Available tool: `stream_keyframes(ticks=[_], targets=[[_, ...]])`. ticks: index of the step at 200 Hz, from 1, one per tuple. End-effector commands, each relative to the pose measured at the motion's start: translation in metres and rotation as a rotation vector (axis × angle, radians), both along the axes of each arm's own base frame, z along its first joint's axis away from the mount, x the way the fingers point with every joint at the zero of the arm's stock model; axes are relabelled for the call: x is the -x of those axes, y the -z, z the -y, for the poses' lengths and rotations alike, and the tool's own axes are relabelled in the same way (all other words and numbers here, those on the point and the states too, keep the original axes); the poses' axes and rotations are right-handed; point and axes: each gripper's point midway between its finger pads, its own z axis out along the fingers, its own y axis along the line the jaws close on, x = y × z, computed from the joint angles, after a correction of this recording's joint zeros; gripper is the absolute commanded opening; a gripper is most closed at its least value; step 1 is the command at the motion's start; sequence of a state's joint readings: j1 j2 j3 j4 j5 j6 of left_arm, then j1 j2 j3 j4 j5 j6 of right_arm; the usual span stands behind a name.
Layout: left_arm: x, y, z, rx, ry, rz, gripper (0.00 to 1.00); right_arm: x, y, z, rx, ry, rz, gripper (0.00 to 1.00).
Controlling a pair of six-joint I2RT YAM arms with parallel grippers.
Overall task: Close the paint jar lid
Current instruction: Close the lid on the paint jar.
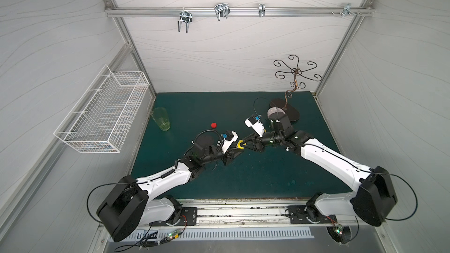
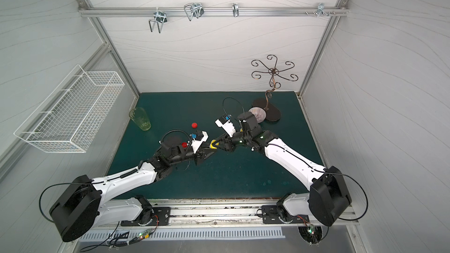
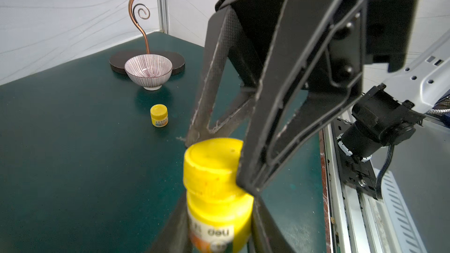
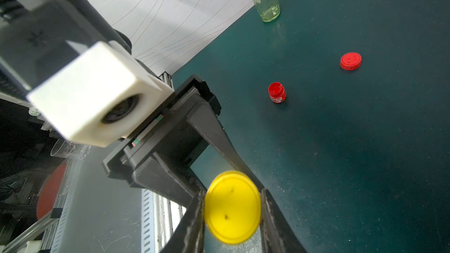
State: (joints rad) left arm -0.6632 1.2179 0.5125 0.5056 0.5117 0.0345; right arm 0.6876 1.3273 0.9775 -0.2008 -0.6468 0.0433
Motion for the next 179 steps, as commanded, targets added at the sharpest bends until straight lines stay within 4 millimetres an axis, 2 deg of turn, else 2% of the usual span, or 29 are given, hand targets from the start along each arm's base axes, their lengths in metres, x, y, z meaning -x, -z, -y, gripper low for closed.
stream_keyframes(ticks=[1,99,142,179], targets=[[-0.008,-0.111,0.010,0.210,0.017,0.277,0.09,0.043,0.025,-0.005,0.042,-0.150,-0.076,0.28],[-0.005,-0.121,0.001,0.218,0.008,0.288,0.07,0.059,0.045,-0.008,0.045,-0.239,-0.118,0.28],[-0.015,-0.126,-0.005,0.241,-0.057,0.326,0.07,0.064,0.054,-0.011,0.046,-0.243,-0.157,0.28],[-0.034,-0.133,-0.017,0.263,-0.190,0.393,0.08,0.052,0.069,-0.015,0.100,-0.124,-0.238,0.29]])
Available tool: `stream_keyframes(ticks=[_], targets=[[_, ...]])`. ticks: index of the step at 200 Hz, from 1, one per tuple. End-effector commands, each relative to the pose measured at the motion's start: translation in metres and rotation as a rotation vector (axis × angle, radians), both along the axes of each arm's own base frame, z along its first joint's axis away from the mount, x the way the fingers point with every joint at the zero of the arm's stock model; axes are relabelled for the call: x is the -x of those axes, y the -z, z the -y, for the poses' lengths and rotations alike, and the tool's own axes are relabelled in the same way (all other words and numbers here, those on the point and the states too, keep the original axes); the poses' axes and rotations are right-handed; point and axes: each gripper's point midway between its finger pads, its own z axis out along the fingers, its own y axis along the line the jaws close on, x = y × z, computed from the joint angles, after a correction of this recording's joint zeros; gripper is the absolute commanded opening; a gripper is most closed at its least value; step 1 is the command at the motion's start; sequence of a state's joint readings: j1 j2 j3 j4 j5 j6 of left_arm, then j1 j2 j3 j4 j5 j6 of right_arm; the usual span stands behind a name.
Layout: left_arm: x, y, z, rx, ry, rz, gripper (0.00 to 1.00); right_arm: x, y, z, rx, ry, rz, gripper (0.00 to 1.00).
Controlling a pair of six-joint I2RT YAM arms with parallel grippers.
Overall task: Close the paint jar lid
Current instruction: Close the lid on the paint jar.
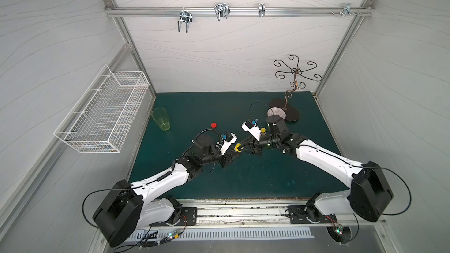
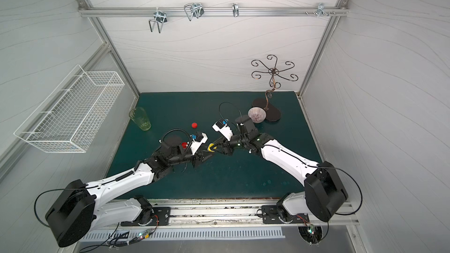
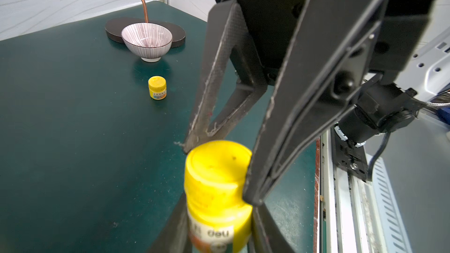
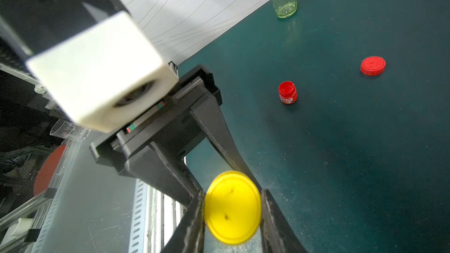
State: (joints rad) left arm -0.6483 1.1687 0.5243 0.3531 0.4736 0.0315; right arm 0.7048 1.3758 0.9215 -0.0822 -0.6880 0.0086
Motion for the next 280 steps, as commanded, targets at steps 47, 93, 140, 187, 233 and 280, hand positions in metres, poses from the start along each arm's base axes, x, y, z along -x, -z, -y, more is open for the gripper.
stream_keyframes(ticks=[47,93,140,187,233,280], targets=[[-0.063,-0.144,-0.010,0.289,-0.299,0.574,0.07,0.030,0.085,-0.009,0.268,0.246,-0.429,0.28],[-0.072,-0.132,0.004,0.289,-0.314,0.601,0.07,0.030,0.101,-0.027,0.403,0.460,-0.447,0.28],[-0.067,-0.118,0.004,0.293,-0.308,0.573,0.07,0.024,0.070,-0.037,0.380,0.504,-0.402,0.31],[-0.062,-0.091,0.002,0.266,-0.292,0.504,0.06,0.019,0.024,-0.029,0.313,0.456,-0.328,0.48],[-0.058,-0.070,0.004,0.245,-0.266,0.445,0.06,0.006,-0.007,-0.014,0.258,0.421,-0.323,0.62],[-0.053,-0.058,0.004,0.219,-0.247,0.417,0.07,-0.007,-0.031,0.014,0.258,0.367,-0.297,0.75]])
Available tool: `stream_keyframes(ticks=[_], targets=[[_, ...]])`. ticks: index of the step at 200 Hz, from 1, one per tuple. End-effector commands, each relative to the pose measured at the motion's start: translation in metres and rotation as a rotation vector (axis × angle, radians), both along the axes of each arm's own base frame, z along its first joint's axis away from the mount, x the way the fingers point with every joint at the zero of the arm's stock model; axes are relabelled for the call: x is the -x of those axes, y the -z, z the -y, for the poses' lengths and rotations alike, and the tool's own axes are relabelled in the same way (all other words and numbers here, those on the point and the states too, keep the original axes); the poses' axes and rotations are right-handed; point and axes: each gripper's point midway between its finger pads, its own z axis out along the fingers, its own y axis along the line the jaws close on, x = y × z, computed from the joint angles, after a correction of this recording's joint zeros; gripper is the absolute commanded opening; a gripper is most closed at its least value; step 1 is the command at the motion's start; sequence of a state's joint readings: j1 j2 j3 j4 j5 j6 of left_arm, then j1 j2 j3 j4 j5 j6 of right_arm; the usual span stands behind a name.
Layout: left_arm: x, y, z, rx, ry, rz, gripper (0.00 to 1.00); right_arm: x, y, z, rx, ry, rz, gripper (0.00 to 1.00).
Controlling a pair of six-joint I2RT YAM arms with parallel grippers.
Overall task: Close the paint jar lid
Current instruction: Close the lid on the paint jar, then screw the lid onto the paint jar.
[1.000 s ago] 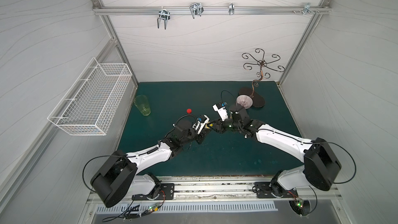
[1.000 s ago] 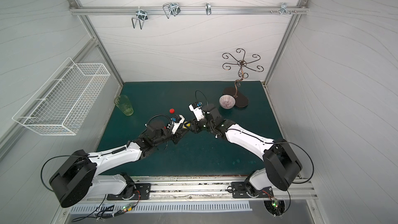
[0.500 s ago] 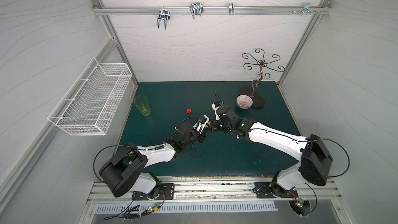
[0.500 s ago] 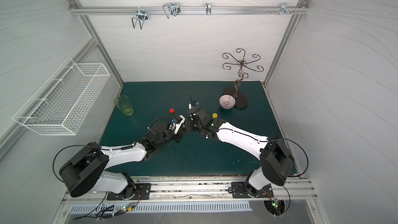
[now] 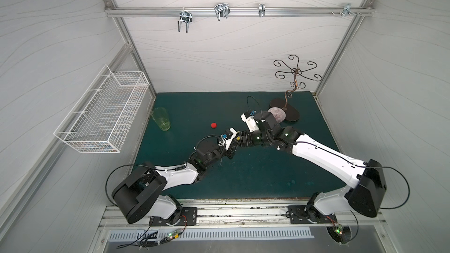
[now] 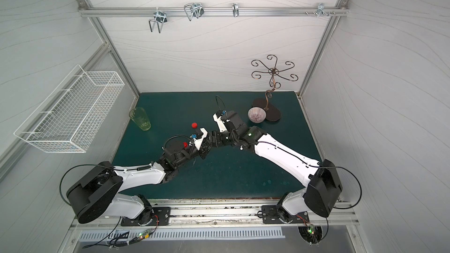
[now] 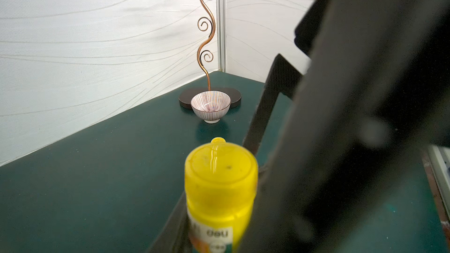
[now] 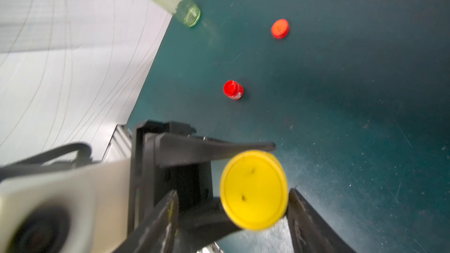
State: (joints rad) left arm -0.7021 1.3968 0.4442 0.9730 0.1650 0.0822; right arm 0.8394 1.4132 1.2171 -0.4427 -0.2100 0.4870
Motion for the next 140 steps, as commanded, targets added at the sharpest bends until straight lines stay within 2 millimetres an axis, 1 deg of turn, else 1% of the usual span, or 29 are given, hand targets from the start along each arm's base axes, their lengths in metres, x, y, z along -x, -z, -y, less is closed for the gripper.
stream_keyframes(ticks=[1,22,40,50,55,65,83,95,112,140], targets=[[0.001,-0.039,-0.002,0.094,0.002,0.103,0.07,0.021,-0.008,0.017,0.014,-0.129,-0.051,0.75],[0.003,-0.036,-0.001,0.090,0.013,0.096,0.07,0.017,-0.018,0.031,0.003,-0.169,-0.047,0.78],[0.005,-0.035,-0.001,0.085,0.022,0.094,0.07,0.018,-0.026,0.034,-0.008,-0.252,0.003,0.83],[0.006,-0.035,0.000,0.084,0.032,0.094,0.07,0.019,-0.023,0.035,0.015,-0.317,0.038,0.83],[0.007,-0.035,0.001,0.084,0.039,0.093,0.07,0.017,-0.023,0.035,0.037,-0.342,0.062,0.83],[0.009,-0.035,0.002,0.079,0.054,0.092,0.07,0.011,-0.015,0.036,0.098,-0.370,0.078,0.82],[0.013,-0.031,0.006,0.056,0.090,0.076,0.07,0.010,-0.019,0.028,0.109,-0.472,0.102,0.80],[0.015,-0.030,0.008,0.049,0.109,0.068,0.07,0.006,-0.019,0.023,0.110,-0.520,0.134,0.79],[0.016,-0.027,0.009,0.043,0.125,0.056,0.07,0.005,-0.017,0.019,0.118,-0.568,0.125,0.78],[0.017,-0.026,0.009,0.042,0.145,0.038,0.07,0.000,-0.005,0.018,0.158,-0.594,0.119,0.77]])
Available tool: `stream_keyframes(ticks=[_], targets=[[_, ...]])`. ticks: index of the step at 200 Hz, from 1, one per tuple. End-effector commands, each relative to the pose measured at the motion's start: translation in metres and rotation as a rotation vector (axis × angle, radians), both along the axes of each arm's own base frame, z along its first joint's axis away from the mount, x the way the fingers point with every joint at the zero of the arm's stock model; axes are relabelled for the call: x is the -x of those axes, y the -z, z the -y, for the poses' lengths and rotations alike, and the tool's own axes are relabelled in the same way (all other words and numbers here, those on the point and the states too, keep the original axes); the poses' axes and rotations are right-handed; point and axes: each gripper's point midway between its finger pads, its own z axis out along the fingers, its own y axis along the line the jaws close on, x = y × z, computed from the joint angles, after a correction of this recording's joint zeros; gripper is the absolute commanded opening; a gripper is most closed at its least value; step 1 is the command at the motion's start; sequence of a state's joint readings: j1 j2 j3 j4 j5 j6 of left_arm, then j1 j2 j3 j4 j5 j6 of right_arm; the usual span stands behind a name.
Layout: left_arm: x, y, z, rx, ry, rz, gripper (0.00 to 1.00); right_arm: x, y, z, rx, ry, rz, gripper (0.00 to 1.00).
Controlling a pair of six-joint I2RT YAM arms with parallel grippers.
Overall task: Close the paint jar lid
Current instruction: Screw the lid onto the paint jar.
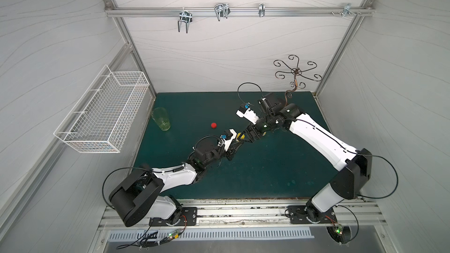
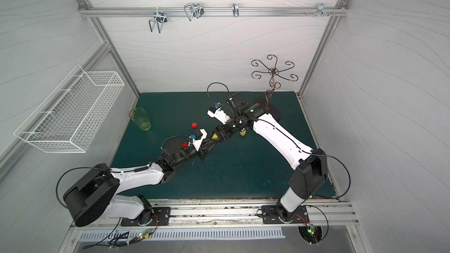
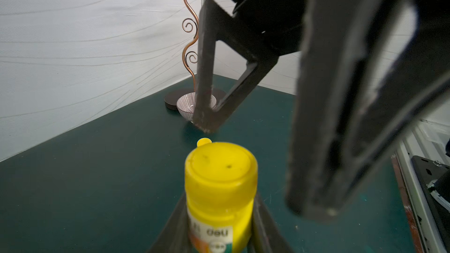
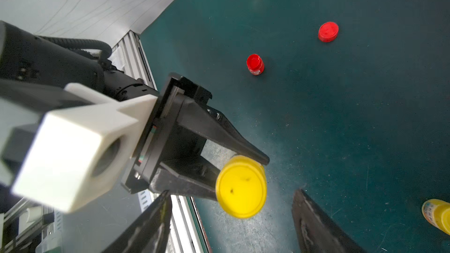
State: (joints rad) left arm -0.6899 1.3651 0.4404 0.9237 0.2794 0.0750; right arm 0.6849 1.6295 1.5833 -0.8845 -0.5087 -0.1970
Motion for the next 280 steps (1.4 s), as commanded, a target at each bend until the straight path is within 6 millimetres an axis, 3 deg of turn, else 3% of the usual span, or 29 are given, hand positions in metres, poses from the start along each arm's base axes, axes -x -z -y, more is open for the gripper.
stream_keyframes(ticks=[1,78,129,200,228,280], targets=[[0.002,-0.027,0.003,0.048,0.044,0.062,0.07,0.011,0.009,0.005,0.047,-0.089,-0.008,0.77],[0.002,-0.028,0.004,0.039,0.050,0.058,0.07,0.004,0.013,0.002,0.056,-0.085,-0.014,0.66],[0.000,-0.030,0.005,0.040,0.048,0.058,0.07,0.005,0.016,0.000,0.052,-0.088,-0.028,0.50],[0.000,-0.030,0.005,0.038,0.048,0.058,0.07,0.007,0.023,0.000,0.053,-0.080,-0.047,0.54],[-0.001,-0.031,0.005,0.037,0.044,0.059,0.08,0.004,0.026,0.000,0.061,-0.067,-0.046,0.40],[-0.006,-0.034,0.006,0.042,0.025,0.067,0.07,0.000,0.026,-0.003,0.051,-0.024,-0.062,0.25]])
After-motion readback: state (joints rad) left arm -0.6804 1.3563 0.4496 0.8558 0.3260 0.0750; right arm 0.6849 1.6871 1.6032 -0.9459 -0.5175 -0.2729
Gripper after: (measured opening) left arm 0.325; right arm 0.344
